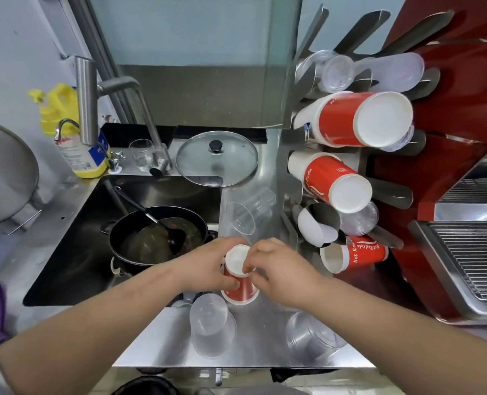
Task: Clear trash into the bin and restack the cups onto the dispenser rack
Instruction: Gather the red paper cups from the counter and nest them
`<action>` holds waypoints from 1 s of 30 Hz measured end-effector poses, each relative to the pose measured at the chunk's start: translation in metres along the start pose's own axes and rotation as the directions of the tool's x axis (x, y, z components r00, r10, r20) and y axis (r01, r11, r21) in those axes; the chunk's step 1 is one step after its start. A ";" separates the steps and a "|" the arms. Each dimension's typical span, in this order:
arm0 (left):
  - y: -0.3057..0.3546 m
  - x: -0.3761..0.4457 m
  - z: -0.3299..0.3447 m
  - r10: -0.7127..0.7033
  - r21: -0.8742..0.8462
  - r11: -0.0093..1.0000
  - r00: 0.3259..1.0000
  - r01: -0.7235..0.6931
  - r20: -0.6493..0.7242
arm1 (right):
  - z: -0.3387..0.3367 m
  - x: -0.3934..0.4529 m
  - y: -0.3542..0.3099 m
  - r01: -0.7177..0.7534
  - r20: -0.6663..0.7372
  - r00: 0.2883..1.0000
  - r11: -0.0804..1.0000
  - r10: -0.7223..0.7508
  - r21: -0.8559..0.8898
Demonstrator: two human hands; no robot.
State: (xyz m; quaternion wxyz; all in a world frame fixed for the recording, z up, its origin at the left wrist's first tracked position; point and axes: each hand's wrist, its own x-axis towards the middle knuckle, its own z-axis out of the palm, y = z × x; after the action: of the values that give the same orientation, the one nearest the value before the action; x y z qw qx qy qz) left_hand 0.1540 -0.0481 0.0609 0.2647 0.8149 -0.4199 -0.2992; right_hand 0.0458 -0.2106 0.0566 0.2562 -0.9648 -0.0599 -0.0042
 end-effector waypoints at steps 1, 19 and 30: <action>0.000 0.001 -0.001 0.006 0.014 1.000 1.000 -0.006 0.007 | -0.001 0.000 0.000 0.007 -0.002 1.000 1.000 -0.007 0.004; 0.092 0.021 -0.054 -0.109 0.668 0.730 0.940 -0.144 0.323 | -0.112 -0.029 0.031 -0.099 0.395 0.894 0.952 0.213 -0.288; 0.153 0.063 0.007 0.105 0.583 0.734 0.906 -0.349 0.409 | -0.133 -0.092 0.085 -0.297 0.344 0.847 0.897 0.406 -0.327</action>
State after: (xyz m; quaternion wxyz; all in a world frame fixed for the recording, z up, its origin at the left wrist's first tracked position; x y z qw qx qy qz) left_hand 0.0981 -0.1803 0.1438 -0.0749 0.7305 -0.6346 -0.2409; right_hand -0.0328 -0.3603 0.1265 0.1049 -0.9640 0.0687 0.2346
